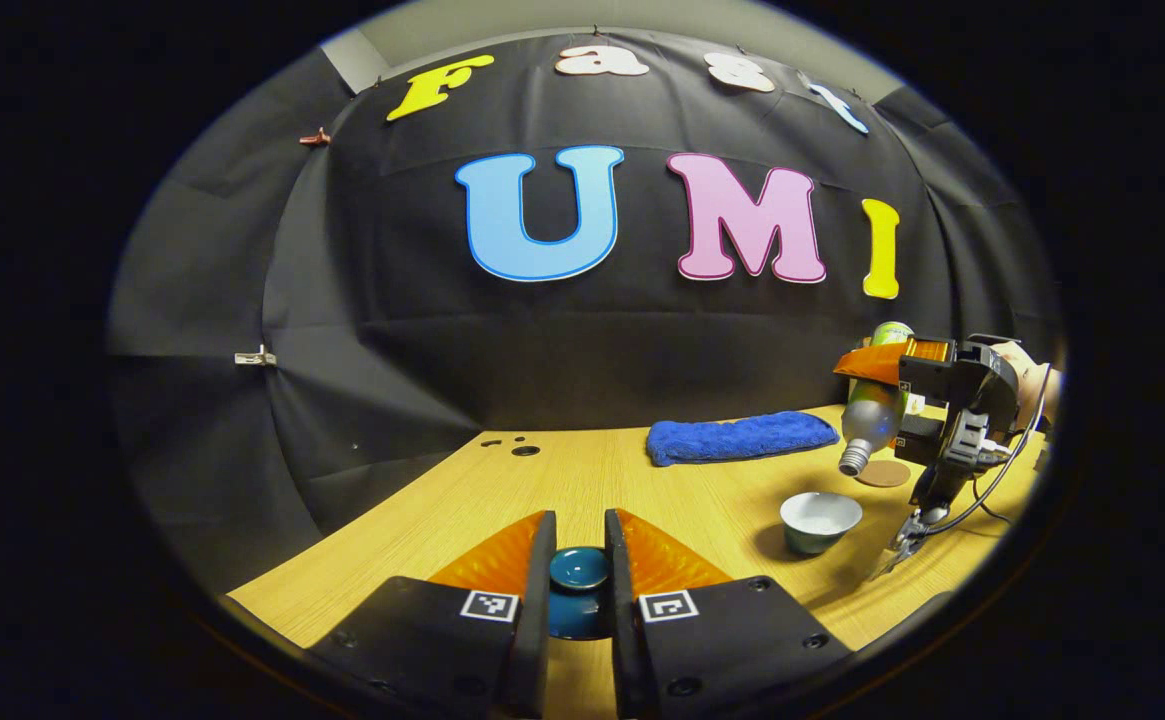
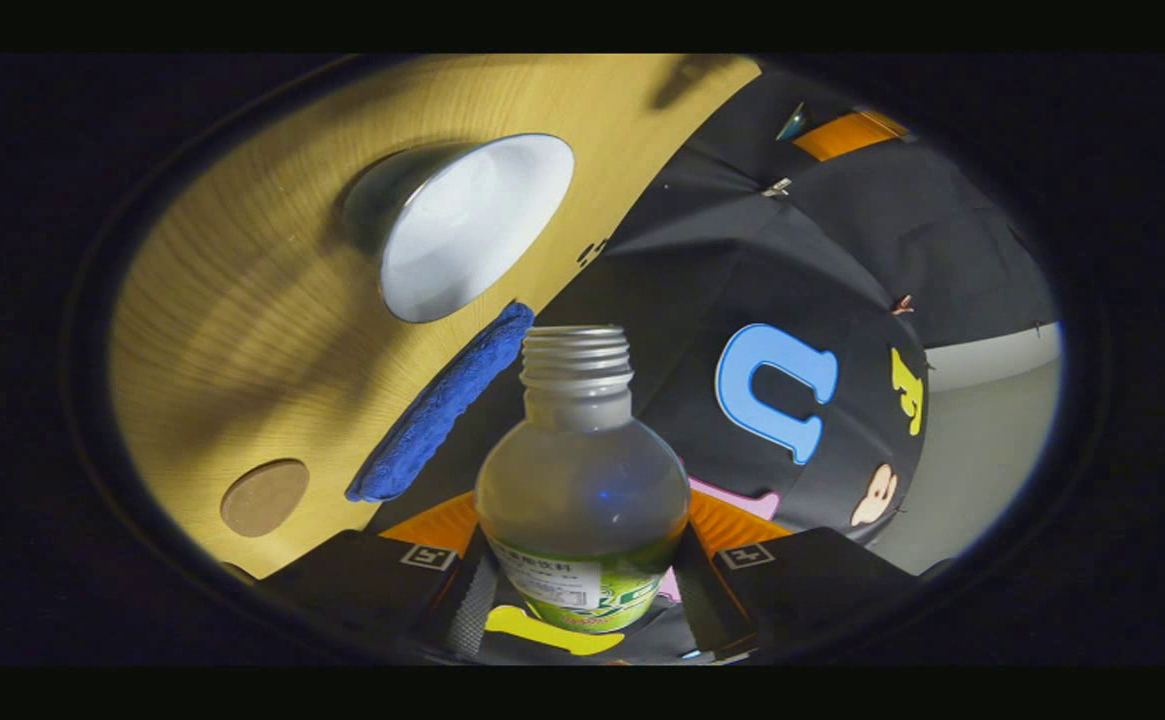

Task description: Open the teacup lid with one hand, grasp the water bottle and pour water into the teacup with the other hand; after pouring, place the water bottle on the coaster and then close the teacup lid.

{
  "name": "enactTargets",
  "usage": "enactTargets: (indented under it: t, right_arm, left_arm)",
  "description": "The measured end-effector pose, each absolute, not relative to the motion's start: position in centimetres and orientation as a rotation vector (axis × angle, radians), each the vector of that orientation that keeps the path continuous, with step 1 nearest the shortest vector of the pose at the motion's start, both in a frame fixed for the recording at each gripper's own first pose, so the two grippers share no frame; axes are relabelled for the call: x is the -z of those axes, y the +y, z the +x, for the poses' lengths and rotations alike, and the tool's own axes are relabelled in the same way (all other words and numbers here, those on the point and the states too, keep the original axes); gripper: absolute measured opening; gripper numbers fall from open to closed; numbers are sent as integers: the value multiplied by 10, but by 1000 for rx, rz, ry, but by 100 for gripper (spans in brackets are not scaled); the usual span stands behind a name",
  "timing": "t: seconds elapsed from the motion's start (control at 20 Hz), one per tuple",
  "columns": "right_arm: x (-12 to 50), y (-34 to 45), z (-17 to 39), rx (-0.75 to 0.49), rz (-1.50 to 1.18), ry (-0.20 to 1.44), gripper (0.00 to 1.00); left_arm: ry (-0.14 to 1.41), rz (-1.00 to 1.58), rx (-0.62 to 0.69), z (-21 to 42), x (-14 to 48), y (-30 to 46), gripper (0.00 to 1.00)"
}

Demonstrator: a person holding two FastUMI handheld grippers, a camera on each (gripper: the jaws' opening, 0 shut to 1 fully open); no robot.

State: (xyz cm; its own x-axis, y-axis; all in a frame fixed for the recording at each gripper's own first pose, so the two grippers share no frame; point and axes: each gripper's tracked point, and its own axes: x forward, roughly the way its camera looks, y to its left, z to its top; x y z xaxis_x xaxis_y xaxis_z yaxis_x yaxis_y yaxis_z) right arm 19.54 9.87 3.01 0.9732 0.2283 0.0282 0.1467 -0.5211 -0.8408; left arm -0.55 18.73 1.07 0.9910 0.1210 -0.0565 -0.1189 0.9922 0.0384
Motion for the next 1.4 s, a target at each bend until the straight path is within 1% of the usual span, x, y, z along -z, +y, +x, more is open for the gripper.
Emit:
enactTargets:
  t: [0.05,0.1,0.15,0.3,0.35,0.4,0.6,0.65,0.7,0.85,1.05,1.15,1.4]
  right_arm:
    - [-29,97,195,-107,-2116,-258,79]
    - [-29,95,194,-99,-2111,-253,79]
    - [-29,93,192,-97,-2104,-247,79]
    - [-19,87,191,-109,-2018,-206,79]
    - [-17,87,189,-112,-1986,-203,76]
    - [-19,88,187,-103,-1966,-211,79]
    - [-18,88,185,-91,-1874,-203,79]
    - [-19,89,183,-91,-1844,-207,79]
    - [-21,90,180,-84,-1828,-216,79]
    - [-33,83,176,-53,-1765,-224,79]
    - [-53,51,170,0,-1596,-166,79]
    - [-61,31,172,25,-1492,-108,79]
    - [-62,-2,160,8,-1159,7,80]
  left_arm:
    - [61,31,-117,-5,-10,186,30]
    - [63,26,-114,-5,-9,185,33]
    - [65,21,-112,-5,-8,185,30]
    - [70,15,-109,-4,-7,183,30]
    - [70,15,-107,-5,-7,181,30]
    - [68,17,-106,-5,-8,180,30]
    - [64,21,-96,-6,-11,174,29]
    - [63,22,-94,-6,-12,173,33]
    - [63,23,-92,-6,-13,172,30]
    - [63,20,-89,-5,-12,169,30]
    - [61,8,-74,-1,-15,157,30]
    - [55,-1,-52,1,-18,147,30]
    - [61,8,-13,8,-20,123,30]
